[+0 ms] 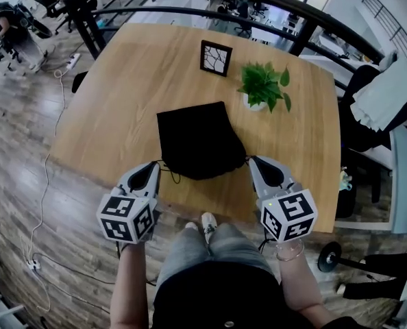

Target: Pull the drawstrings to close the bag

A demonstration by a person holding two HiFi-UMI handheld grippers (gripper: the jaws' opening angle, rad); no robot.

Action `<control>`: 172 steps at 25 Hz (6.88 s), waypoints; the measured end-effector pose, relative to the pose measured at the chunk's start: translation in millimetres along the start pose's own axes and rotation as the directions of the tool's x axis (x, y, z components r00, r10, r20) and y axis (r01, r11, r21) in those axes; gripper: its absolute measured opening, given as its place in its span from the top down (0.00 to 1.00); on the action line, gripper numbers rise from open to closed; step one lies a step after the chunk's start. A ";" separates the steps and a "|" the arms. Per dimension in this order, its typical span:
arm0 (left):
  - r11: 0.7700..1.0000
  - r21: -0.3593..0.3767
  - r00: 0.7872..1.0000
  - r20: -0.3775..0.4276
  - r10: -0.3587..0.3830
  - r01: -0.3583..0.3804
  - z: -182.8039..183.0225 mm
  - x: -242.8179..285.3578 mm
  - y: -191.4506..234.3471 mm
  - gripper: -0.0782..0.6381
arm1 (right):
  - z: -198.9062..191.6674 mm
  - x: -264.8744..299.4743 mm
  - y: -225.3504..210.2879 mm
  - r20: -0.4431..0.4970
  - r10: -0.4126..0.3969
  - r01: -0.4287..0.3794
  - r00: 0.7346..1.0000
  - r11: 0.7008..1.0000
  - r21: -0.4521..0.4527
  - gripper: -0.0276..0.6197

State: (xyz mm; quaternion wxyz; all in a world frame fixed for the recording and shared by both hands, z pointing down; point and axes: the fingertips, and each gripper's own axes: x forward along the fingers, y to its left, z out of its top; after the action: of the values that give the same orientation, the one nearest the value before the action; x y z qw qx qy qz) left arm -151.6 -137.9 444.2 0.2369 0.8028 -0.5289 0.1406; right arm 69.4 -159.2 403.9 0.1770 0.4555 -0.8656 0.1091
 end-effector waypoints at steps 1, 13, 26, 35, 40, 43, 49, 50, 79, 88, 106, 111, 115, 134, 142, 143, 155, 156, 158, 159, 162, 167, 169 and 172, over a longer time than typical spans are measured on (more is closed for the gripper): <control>1.000 0.000 1.000 0.019 0.008 -0.008 5.2 -1.8 0.1 0.87 | 5.8 -1.5 -0.5 0.017 -0.007 0.007 1.000 1.000 -0.005 0.96; 0.999 0.049 0.986 0.168 0.016 -0.025 53.9 -9.8 -16.7 0.87 | 46.5 -30.1 -28.5 0.127 -0.114 0.118 0.985 0.993 -0.024 0.96; 0.997 0.071 0.970 0.240 0.022 -0.040 83.1 -16.6 -17.8 0.87 | 64.2 -53.1 -60.7 0.181 -0.197 0.203 0.964 0.979 -0.016 0.96; 0.997 0.065 0.962 0.271 0.032 -0.052 93.4 -21.1 -10.8 0.87 | 69.1 -61.2 -77.4 0.199 -0.243 0.240 0.949 0.970 0.039 0.96; 0.997 0.050 0.957 0.287 0.050 -0.067 97.9 -24.2 1.3 0.87 | 74.3 -61.8 -80.7 0.212 -0.258 0.256 0.942 0.966 0.040 0.96; 0.997 0.038 0.954 0.293 0.057 -0.071 99.3 -26.7 7.1 0.87 | 75.7 -62.8 -82.9 0.214 -0.270 0.267 0.939 0.963 0.045 0.96; 0.996 0.026 0.947 0.311 0.075 -0.087 104.2 -30.3 18.2 0.87 | 81.8 -66.5 -91.6 0.232 -0.302 0.298 0.925 0.953 0.051 0.96; 0.996 0.026 0.947 0.313 0.078 -0.090 104.9 -30.7 19.5 0.87 | 82.9 -66.7 -92.9 0.236 -0.305 0.301 0.923 0.952 0.052 0.96; 0.985 -0.025 0.928 0.332 0.170 -0.172 109.5 -46.5 46.6 0.87 | 86.4 -85.2 -127.5 0.261 -0.389 0.375 0.883 0.921 0.105 0.96; 0.981 -0.042 0.922 0.336 0.191 -0.188 108.4 -50.3 54.9 0.87 | 82.7 -90.4 -136.5 0.262 -0.408 0.385 0.875 0.913 0.137 0.96; 0.973 -0.070 0.909 0.347 0.232 -0.222 107.3 -60.5 72.3 0.87 | 80.5 -101.6 -150.1 0.262 -0.462 0.430 0.847 0.886 0.174 0.96; 0.970 -0.074 0.903 0.355 0.241 -0.230 108.7 -63.8 76.4 0.87 | 79.7 -104.6 -154.2 0.262 -0.475 0.441 0.840 0.879 0.181 0.96; 0.968 -0.089 0.898 0.361 0.250 -0.234 109.1 -67.0 81.4 0.87 | 78.4 -106.1 -156.0 0.264 -0.482 0.444 0.836 0.875 0.194 0.96; 0.958 -0.119 0.884 0.372 0.285 -0.259 106.9 -74.0 89.4 0.87 | 75.4 -111.9 -165.3 0.270 -0.504 0.454 0.821 0.861 0.228 0.96; 0.950 -0.135 0.880 0.358 0.310 -0.280 100.4 -70.7 85.5 0.87 | 67.1 -108.4 -166.4 0.250 -0.496 0.441 0.832 0.863 0.246 0.96; 0.953 -0.129 0.886 0.353 0.301 -0.273 98.7 -68.8 82.6 0.87 | 66.7 -106.8 -164.3 0.249 -0.488 0.433 0.837 0.868 0.243 0.96; 0.988 -0.060 0.951 0.269 0.152 -0.141 76.1 -33.8 36.3 0.87 | 51.3 -68.4 -122.0 0.185 -0.353 0.326 0.917 0.931 0.161 0.96; 0.991 -0.054 0.957 0.255 0.136 -0.126 72.3 -30.5 32.1 0.87 | 47.7 -65.3 -118.6 0.173 -0.341 0.316 0.924 0.936 0.157 0.96; 0.994 -0.041 0.969 0.225 0.106 -0.099 64.5 -24.7 24.6 0.87 | 40.0 -60.1 -112.4 0.146 -0.320 0.299 0.936 0.942 0.153 0.96; 0.996 -0.035 0.974 0.208 0.091 -0.086 60.4 -21.9 21.5 0.87 | 36.2 -57.8 -109.1 0.132 -0.311 0.290 0.941 0.945 0.153 0.96; 0.999 -0.016 0.988 0.146 0.038 -0.036 45.4 -12.9 10.5 0.87 | 21.1 -49.0 -95.2 0.079 -0.262 0.250 0.962 0.958 0.142 0.96; 0.999 0.003 0.998 0.046 -0.037 0.037 15.5 4.7 -12.2 0.87 | -12.0 -31.3 -63.7 -0.025 -0.139 0.141 0.990 0.981 0.132 0.96; 0.998 0.000 0.998 0.019 -0.058 0.058 5.8 11.1 -19.4 0.87 | -22.5 -25.7 -54.2 -0.052 -0.103 0.109 0.993 0.985 0.137 0.96; 0.996 0.003 0.996 -0.009 -0.091 0.091 -4.7 18.6 -31.8 0.87 | -33.2 -18.6 -42.6 -0.080 -0.065 0.075 0.995 0.987 0.138 0.96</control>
State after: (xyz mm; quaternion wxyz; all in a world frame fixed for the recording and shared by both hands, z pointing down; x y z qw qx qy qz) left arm -114.9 -139.6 449.7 0.2440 0.8259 -0.4903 0.1339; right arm 121.3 -157.5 427.8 0.1804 0.4927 -0.8319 0.1809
